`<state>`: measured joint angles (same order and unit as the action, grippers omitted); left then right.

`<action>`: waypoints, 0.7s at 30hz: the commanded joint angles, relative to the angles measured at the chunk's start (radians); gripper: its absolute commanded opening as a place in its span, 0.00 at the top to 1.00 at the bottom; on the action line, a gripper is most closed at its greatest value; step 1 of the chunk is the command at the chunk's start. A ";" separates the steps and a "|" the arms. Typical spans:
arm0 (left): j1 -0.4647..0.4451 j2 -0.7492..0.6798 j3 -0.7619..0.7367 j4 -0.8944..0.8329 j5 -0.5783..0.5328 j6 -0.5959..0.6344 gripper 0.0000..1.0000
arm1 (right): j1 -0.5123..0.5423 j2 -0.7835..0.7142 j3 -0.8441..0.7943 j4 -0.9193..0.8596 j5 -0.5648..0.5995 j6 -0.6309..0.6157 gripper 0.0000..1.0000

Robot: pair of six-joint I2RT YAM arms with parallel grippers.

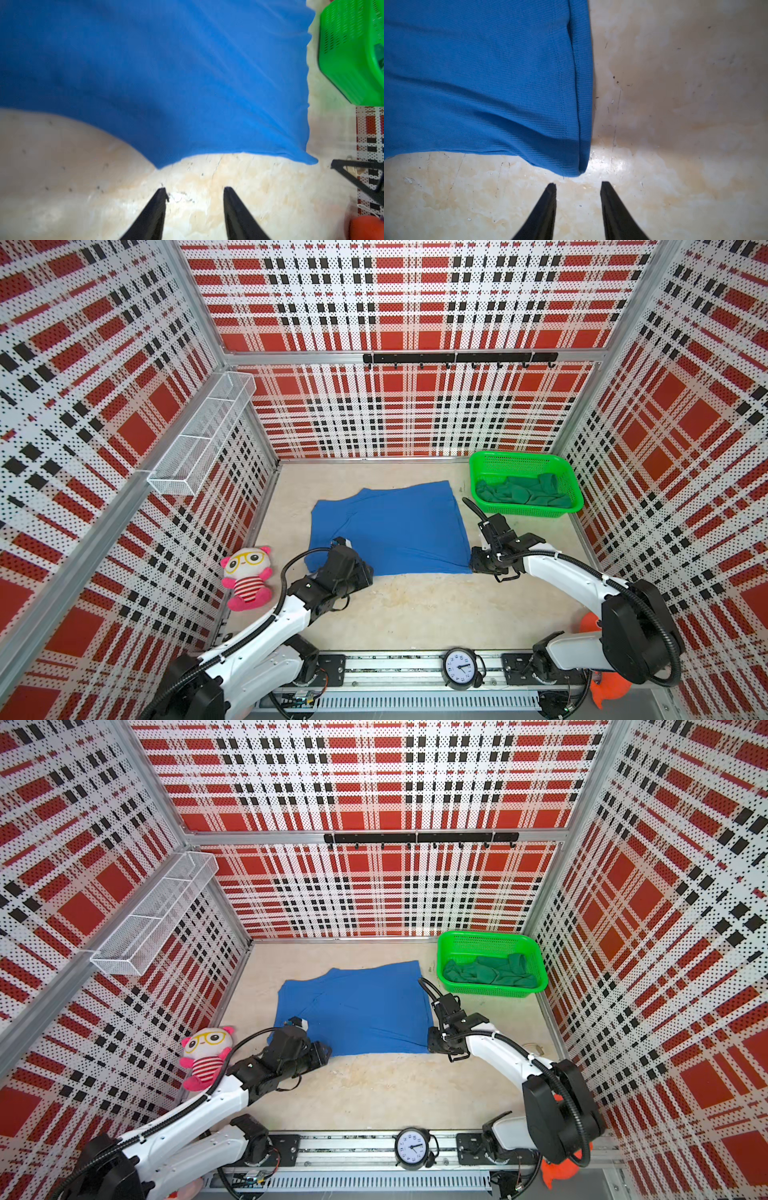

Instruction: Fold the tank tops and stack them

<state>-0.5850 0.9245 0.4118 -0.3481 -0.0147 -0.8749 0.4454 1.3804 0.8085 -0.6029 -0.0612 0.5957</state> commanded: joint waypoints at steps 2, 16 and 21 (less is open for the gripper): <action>-0.004 0.023 -0.073 0.136 0.006 -0.147 0.58 | 0.008 0.025 0.006 0.033 -0.014 0.000 0.60; 0.105 0.204 -0.071 0.241 0.059 -0.039 0.60 | 0.008 0.032 -0.009 0.069 -0.022 0.025 0.60; 0.112 0.241 -0.058 0.265 0.056 -0.027 0.60 | 0.007 0.040 -0.009 0.077 -0.022 0.029 0.60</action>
<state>-0.4831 1.1408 0.3370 -0.1013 0.0330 -0.9298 0.4454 1.4082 0.8082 -0.5457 -0.0769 0.6128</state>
